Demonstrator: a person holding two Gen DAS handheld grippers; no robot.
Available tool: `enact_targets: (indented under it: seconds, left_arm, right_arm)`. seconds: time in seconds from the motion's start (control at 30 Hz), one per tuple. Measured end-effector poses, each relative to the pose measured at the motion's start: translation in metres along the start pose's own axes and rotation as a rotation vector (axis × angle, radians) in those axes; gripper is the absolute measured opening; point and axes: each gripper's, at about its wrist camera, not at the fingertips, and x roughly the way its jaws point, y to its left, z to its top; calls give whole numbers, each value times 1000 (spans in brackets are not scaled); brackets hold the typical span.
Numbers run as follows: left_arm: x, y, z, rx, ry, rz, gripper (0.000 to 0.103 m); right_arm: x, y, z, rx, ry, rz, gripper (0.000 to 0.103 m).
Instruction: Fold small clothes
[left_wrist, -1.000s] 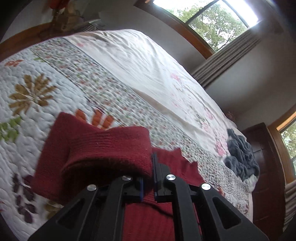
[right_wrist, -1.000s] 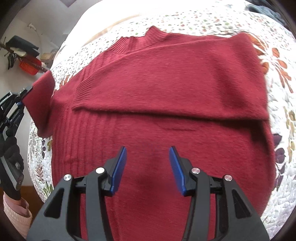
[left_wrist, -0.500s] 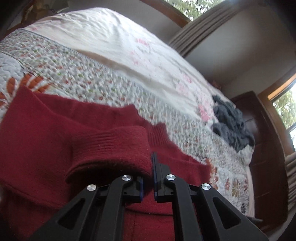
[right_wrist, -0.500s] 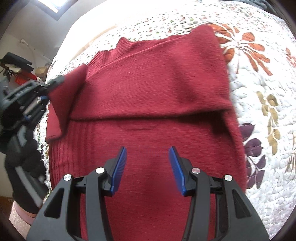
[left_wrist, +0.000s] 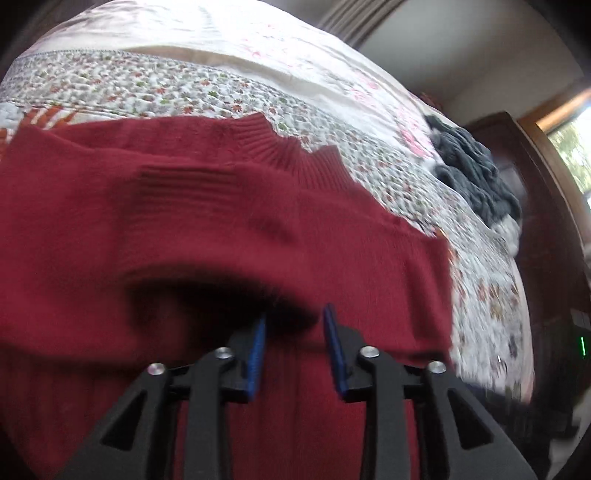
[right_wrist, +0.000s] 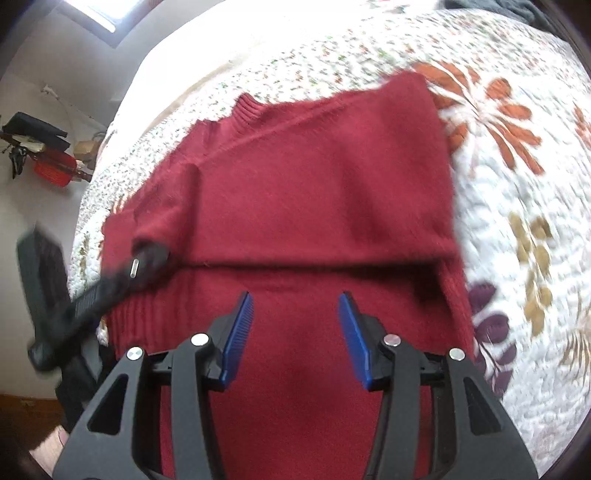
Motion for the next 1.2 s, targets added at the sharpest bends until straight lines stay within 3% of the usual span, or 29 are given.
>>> enact_targets:
  seconds: [0.1,0.2,0.27,0.4,0.53,0.7,0.77,0.83,0.87,1.03,1.13,1.2]
  left_arm:
    - [-39,28,3,0,-67,85,32]
    - [-67,60,20,-24,-133,216,32]
    - [-70,80,33,-43,-134,302,32]
    - [-55,113,45,-81,-81,364,31]
    - [-36,131,38,-80,-34,378,30]
    - [-40,146,39,-115,-43,300,30]
    - [-46,149,42,-141,-48,274,28]
    - [-59,145,45,-144,-70,271,27]
    - [-67,140,46,-138,-90,264,28]
    - [-80,110,51,-59,-133,208,28]
    - [-64,96,49,-20,-102,196,28]
    - [-45,90,47,1,-72,210,28]
  right_arm:
    - [6,22,17,-40,2,35,49]
    - [18,48,32,-71,14,80,49]
    - [32,63,42,-64,40,113,51]
    - [57,84,56,-45,81,171,51]
    - [82,102,68,-43,118,183,51]
    - [116,117,71,-54,188,125,47]
    - [120,123,69,-86,194,103,26]
    - [115,128,70,-116,190,108,11]
    - [110,128,70,-115,181,123,9]
    - [67,115,72,-81,98,165,9]
    - [58,99,72,-65,60,88,9]
    - [67,83,70,-33,85,58,9]
